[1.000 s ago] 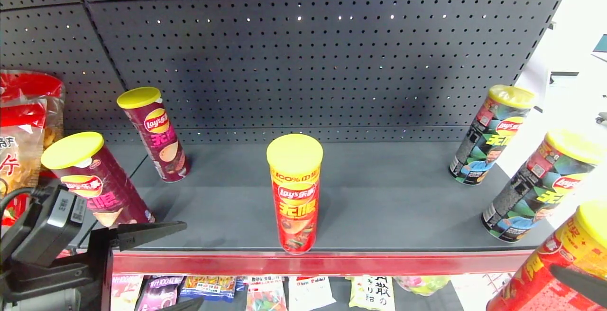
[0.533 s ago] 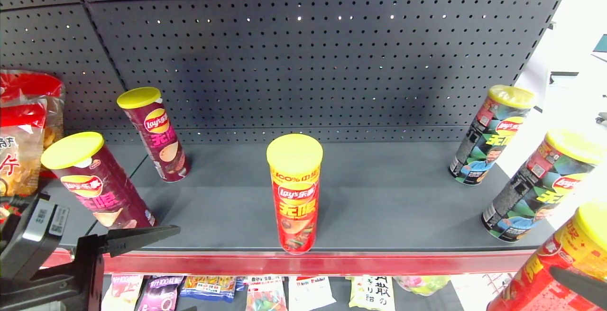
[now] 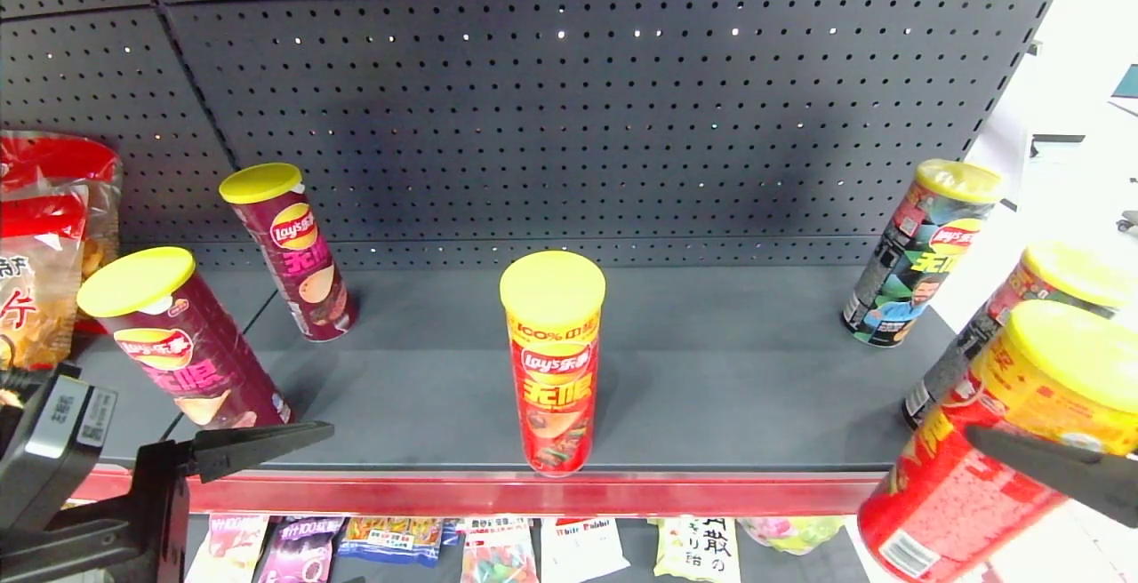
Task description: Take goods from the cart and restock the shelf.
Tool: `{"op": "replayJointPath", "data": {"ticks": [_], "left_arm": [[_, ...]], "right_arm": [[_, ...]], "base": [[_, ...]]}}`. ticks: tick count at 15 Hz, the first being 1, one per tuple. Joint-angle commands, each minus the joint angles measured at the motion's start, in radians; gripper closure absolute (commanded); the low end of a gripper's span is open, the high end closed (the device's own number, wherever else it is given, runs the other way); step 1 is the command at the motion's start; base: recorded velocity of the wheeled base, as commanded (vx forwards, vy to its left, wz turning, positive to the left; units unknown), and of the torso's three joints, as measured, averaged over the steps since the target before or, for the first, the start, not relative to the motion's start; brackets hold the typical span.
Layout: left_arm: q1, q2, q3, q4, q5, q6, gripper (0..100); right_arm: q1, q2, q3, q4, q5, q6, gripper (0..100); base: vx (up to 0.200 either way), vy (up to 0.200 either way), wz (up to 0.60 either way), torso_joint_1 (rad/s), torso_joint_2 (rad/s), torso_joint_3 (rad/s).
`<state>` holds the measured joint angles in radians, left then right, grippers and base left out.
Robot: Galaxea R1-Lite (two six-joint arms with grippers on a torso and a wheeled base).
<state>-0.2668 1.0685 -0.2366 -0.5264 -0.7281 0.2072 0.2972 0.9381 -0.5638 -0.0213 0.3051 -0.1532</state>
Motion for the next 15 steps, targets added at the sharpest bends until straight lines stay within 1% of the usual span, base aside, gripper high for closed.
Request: {"op": "replayJointPath", "data": {"ticks": [1, 2, 3, 4, 6, 7, 9, 11, 13, 15], "left_arm": [[0.000, 0.002, 0.000, -0.001, 0.004, 0.000, 0], [0.000, -0.001, 0.000, -0.001, 0.007, 0.000, 0], [-0.002, -0.018, 0.002, 0.005, 0.012, 0.000, 0], [-0.003, -0.027, 0.000, 0.019, 0.013, 0.000, 0], [-0.002, -0.055, 0.000, 0.063, 0.015, 0.000, 0], [-0.002, -0.062, 0.000, 0.072, 0.018, 0.000, 0], [-0.002, -0.088, 0.000, 0.106, 0.029, 0.000, 0], [-0.002, -0.108, 0.000, 0.131, 0.029, 0.000, 0], [-0.002, -0.130, 0.000, 0.157, 0.030, 0.000, 0], [-0.002, -0.150, 0.000, 0.183, 0.036, 0.000, 0]], "right_arm": [[0.046, 0.196, -0.031, -0.135, -0.003, 0.000, 100], [0.051, 0.246, -0.050, -0.180, -0.004, 0.000, 100], [0.063, 0.346, -0.114, -0.250, -0.009, 0.001, 100], [0.074, 0.403, -0.168, -0.270, -0.015, 0.003, 100], [0.120, 0.524, -0.301, -0.273, -0.018, 0.003, 100], [0.135, 0.558, -0.337, -0.275, -0.020, 0.001, 100], [0.192, 0.696, -0.507, -0.275, -0.072, 0.001, 100], [0.221, 0.794, -0.625, -0.273, -0.089, 0.001, 100], [0.246, 0.872, -0.705, -0.273, -0.087, 0.000, 100], [0.266, 0.912, -0.735, -0.275, -0.086, 0.000, 100]], "base": [[0.000, 0.000, 0.00, 0.000, 0.00, 0.000], [0.000, 0.000, 0.00, 0.000, 0.00, 0.000], [0.000, 0.000, 0.00, 0.000, 0.00, 0.000], [0.000, 0.000, 0.00, 0.000, 0.00, 0.000], [0.000, 0.000, 0.00, 0.000, 0.00, 0.000], [0.000, 0.000, 0.00, 0.000, 0.00, 0.000], [0.000, 0.000, 0.00, 0.000, 0.00, 0.000], [0.000, 0.000, 0.00, 0.000, 0.00, 0.000], [0.000, 0.000, 0.00, 0.000, 0.00, 0.000], [0.000, 0.000, 0.00, 0.000, 0.00, 0.000]]}}
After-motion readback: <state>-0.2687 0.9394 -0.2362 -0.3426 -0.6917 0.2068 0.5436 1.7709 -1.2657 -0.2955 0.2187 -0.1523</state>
